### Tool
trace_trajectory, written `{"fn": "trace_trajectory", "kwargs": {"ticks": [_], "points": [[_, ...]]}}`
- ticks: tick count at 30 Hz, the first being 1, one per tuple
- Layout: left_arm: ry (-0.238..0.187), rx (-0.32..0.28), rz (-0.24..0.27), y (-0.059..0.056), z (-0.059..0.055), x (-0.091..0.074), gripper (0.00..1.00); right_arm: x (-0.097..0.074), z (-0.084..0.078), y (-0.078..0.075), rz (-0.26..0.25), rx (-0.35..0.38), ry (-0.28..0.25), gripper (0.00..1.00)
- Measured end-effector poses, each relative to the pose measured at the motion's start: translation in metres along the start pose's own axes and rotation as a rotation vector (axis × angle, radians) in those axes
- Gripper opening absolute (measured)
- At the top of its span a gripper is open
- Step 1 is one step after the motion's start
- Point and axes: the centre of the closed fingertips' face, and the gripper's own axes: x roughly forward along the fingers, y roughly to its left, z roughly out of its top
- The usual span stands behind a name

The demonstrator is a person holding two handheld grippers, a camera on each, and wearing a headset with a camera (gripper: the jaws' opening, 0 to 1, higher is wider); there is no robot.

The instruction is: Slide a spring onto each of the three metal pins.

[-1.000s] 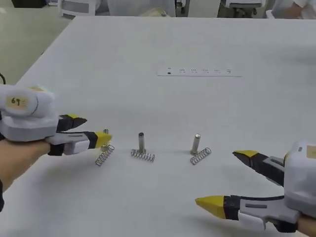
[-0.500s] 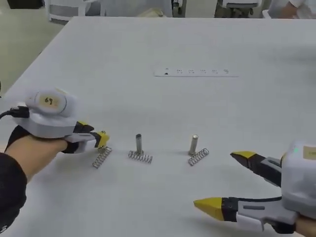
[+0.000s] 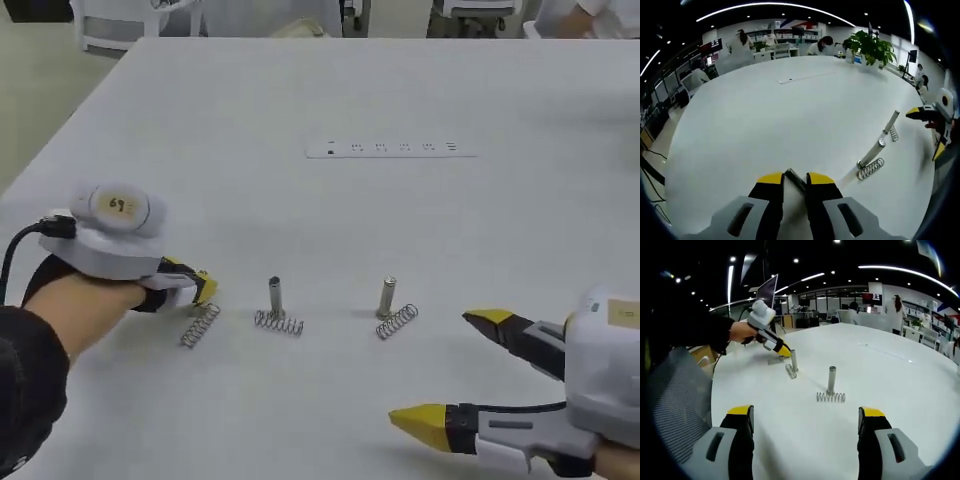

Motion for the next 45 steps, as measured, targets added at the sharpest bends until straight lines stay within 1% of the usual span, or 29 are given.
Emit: {"fn": "trace_trajectory", "kwargs": {"ticks": [4, 7, 8, 10, 16, 25, 26, 27, 30, 32, 35, 40, 45], "points": [[0.009, 0.017, -0.001, -0.001, 0.000, 0.001, 0.08, 0.000, 0.000, 0.000, 0.000, 0.000, 0.001, 0.85], [0.020, 0.063, -0.001, -0.002, 0.000, 0.001, 0.03, 0.000, -0.001, 0.000, -0.001, 0.003, 0.001, 0.85], [0.024, 0.069, 0.000, -0.002, -0.001, 0.001, 0.02, 0.000, -0.001, 0.000, -0.002, 0.003, 0.001, 0.85], [0.024, 0.078, 0.003, -0.001, 0.000, 0.002, 0.02, 0.000, 0.000, 0.000, -0.001, 0.004, -0.003, 0.85], [0.041, 0.089, 0.000, -0.002, -0.001, 0.004, 0.04, -0.001, -0.001, 0.000, -0.002, 0.006, -0.001, 0.84], [0.059, 0.086, -0.014, -0.004, -0.001, 0.005, 0.00, -0.001, 0.000, -0.001, -0.004, 0.007, -0.006, 0.84], [0.060, 0.083, -0.010, -0.004, -0.001, 0.005, 0.00, -0.001, 0.000, -0.001, -0.005, 0.008, -0.007, 0.84], [0.058, 0.093, -0.006, -0.003, -0.001, 0.005, 0.00, -0.002, 0.000, -0.002, -0.006, 0.009, -0.007, 0.84], [0.060, 0.074, -0.015, -0.004, -0.001, 0.005, 0.00, -0.002, 0.001, -0.001, -0.006, 0.008, -0.008, 0.84], [0.057, 0.074, -0.015, -0.004, 0.000, 0.004, 0.00, -0.002, 0.001, -0.001, -0.006, 0.007, -0.007, 0.83], [0.042, 0.056, -0.016, -0.003, 0.004, 0.000, 0.00, -0.001, 0.001, -0.002, -0.006, 0.008, -0.007, 0.83], [0.028, 0.045, -0.015, -0.001, 0.007, -0.005, 0.00, -0.001, 0.000, -0.002, -0.005, 0.007, -0.007, 0.83], [0.018, 0.035, -0.021, -0.004, 0.010, -0.012, 0.00, -0.001, 0.001, -0.002, -0.003, 0.004, -0.006, 0.83]]}}
